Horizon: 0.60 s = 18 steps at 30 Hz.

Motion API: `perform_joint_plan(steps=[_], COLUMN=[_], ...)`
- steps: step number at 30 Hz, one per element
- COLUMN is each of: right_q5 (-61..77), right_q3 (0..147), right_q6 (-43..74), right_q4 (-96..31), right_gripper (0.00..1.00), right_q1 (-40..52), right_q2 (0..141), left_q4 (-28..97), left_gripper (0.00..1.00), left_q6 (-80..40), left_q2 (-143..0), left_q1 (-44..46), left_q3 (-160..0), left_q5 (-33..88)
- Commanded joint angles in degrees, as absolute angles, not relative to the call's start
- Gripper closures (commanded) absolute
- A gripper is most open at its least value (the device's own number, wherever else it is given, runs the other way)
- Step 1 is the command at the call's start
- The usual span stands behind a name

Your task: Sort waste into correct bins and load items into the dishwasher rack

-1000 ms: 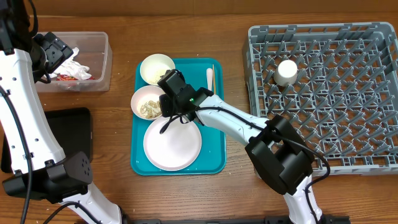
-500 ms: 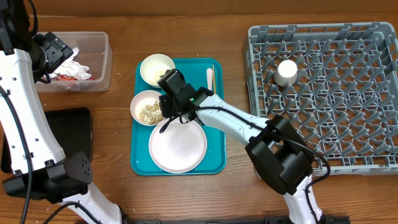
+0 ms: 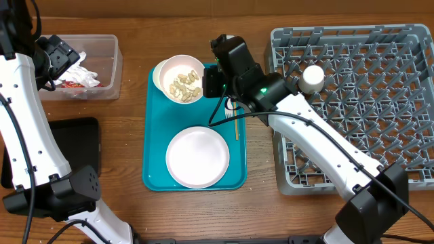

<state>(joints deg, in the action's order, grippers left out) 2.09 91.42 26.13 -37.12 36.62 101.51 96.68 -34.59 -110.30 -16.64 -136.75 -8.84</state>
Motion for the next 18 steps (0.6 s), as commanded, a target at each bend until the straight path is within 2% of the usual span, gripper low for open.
perform_joint_plan(steps=[1, 5, 18], right_q5=[2.0, 2.0, 2.9], right_q3=[91.5, 89.8, 89.1], right_q6=[25.5, 25.6, 28.6], right_q4=[-37.6, -36.0, -27.7], right_gripper=[0.96, 0.96, 0.96], right_q1=[37.2, 38.3, 43.9], right_q2=[102.0, 102.7, 117.8], left_q4=[96.8, 96.8, 96.8], left_gripper=[0.0, 0.0, 0.0], left_q6=[-34.7, -34.7, -34.7], left_q2=[-109.8, -109.8, -109.8], left_q1=[-16.8, -16.9, -16.8], left_q3=[-136.9, -136.9, -136.9], left_q5=[-9.4, -9.4, -9.4])
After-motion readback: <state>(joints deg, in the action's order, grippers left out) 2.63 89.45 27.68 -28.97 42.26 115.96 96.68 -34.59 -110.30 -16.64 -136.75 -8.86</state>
